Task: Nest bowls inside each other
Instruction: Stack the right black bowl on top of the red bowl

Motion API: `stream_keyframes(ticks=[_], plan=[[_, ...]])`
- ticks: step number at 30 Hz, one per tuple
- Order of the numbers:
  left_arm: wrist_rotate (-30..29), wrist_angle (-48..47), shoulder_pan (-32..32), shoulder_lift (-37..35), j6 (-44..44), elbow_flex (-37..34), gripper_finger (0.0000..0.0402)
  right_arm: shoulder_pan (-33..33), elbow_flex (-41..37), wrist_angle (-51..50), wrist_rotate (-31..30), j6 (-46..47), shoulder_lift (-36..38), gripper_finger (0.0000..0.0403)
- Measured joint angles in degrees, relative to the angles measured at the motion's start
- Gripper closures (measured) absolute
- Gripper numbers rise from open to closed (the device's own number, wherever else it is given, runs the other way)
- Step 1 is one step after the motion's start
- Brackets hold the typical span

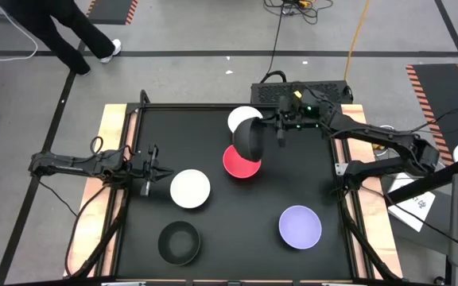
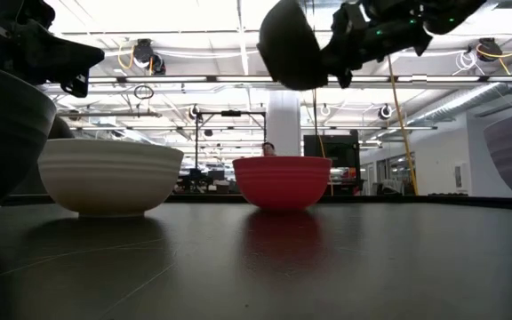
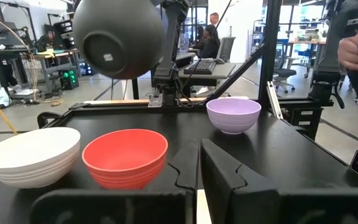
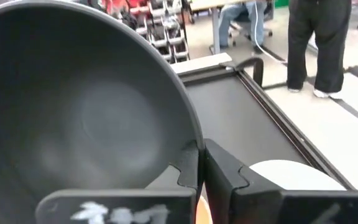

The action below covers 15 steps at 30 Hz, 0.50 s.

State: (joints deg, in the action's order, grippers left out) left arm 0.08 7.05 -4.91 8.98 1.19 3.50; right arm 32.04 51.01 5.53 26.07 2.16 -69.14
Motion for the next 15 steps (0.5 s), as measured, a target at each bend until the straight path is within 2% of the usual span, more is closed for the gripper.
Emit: stream_keyframes(ticks=[7,15], plan=[[0.0,0.0,0.0,0.0,0.0,0.0,0.038,1.6,5.6,-7.4,-0.1,-1.5,-5.0,0.0401],[-0.1,0.0,0.0,0.0,0.4,0.0,0.038,1.7,16.0,-22.2,-0.2,-6.4,-10.9,0.0401]])
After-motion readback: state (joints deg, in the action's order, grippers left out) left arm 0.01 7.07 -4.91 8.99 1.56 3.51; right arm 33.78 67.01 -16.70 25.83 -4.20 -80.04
